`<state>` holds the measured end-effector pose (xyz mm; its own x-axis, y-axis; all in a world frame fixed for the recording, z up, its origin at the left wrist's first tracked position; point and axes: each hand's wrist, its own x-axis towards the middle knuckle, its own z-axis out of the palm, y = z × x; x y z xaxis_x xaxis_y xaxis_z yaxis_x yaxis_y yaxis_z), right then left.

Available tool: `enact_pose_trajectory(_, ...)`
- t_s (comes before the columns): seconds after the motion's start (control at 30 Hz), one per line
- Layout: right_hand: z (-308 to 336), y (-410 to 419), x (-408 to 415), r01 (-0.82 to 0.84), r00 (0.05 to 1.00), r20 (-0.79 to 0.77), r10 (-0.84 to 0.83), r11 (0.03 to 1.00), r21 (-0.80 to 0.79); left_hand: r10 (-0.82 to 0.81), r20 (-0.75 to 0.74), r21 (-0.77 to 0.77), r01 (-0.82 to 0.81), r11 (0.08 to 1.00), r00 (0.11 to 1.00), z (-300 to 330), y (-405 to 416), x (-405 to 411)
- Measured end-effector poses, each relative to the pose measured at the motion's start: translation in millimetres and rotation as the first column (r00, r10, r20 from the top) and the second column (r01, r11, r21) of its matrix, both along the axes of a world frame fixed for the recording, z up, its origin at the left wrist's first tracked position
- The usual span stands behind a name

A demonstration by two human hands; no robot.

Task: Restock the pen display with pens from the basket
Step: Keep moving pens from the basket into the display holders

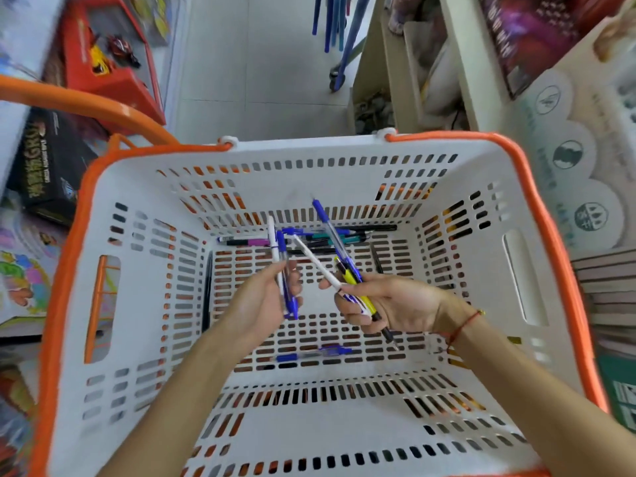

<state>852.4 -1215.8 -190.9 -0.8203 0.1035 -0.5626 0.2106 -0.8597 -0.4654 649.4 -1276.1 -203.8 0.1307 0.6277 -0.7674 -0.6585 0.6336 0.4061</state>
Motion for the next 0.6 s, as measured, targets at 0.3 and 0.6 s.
enact_pose_trajectory(0.3, -1, 0, 0, 0.062, 0.998, -0.015, -0.062, 0.998, -0.025, 0.111, 0.019, 0.038, -0.112, 0.993, 0.994, 6, -2, 13)
enact_pose_trajectory(0.6, 1, -5, -3, -0.036, 0.999, 0.003, 0.036, 0.998, -0.054, -0.076, -0.321, 0.174, 0.137, 0.975, 0.944, 5, -12, 13)
